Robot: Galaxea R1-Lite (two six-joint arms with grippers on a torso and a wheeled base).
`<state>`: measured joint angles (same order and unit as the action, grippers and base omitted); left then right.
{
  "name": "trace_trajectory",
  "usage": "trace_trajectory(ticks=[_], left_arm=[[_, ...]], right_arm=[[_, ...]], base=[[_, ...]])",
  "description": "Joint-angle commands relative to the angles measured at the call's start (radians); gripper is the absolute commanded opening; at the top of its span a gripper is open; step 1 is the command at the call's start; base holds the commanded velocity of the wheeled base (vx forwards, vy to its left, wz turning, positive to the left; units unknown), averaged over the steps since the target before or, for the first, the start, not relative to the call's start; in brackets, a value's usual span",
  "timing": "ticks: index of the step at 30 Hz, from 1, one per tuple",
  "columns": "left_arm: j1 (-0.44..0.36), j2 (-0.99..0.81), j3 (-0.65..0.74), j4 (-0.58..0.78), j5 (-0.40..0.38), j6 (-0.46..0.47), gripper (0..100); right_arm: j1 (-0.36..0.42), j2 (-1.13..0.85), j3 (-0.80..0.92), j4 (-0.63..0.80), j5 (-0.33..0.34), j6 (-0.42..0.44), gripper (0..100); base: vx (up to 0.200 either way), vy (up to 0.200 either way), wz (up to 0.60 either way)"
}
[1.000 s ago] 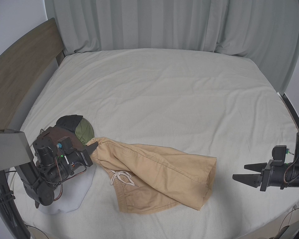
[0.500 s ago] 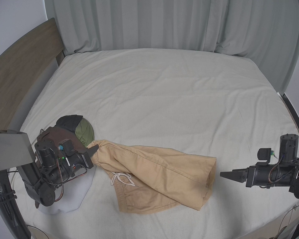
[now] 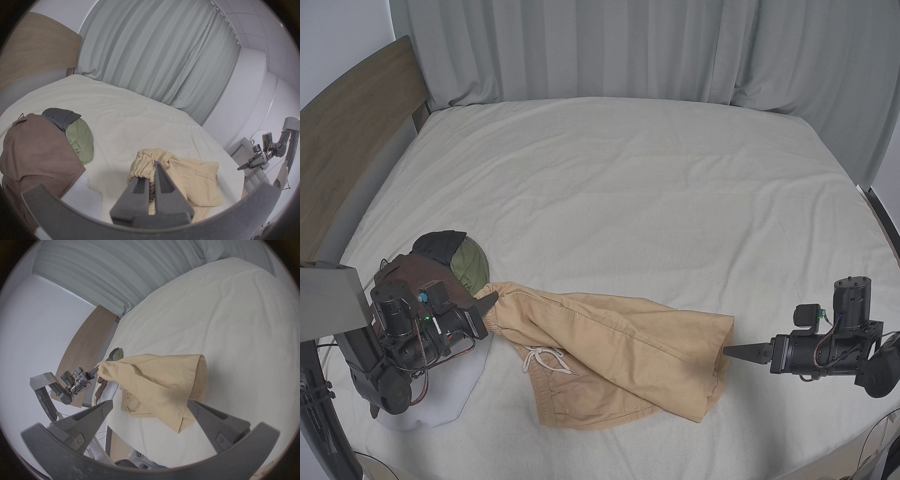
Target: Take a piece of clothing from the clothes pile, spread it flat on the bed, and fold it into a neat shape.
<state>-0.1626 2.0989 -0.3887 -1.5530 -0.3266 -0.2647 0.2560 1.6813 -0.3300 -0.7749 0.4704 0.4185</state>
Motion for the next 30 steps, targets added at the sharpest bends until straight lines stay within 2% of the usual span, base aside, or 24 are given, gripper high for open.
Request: trace_trajectory(ticks=[1,10,30], left_arm=[[0.000,0.001,0.002,-0.004,0.000,-0.001,0],[0.009,0.009,0.002,-0.004,-0.002,-0.001,0],[0.014,0.010,0.001,-0.004,0.000,-0.001,0]], right_arm=[[-0.001,0.083,0.002,-0.034,-0.001,0.002,100],[0.006,0.259,0.023,-0.222,-0.006,0.075,100],[0.011,0.537,0.025,-0.527,-0.010,0.148,100]], base=[[0.000,0.000,0.00],[0.000,0.000,0.00],[0.000,0.000,0.00]])
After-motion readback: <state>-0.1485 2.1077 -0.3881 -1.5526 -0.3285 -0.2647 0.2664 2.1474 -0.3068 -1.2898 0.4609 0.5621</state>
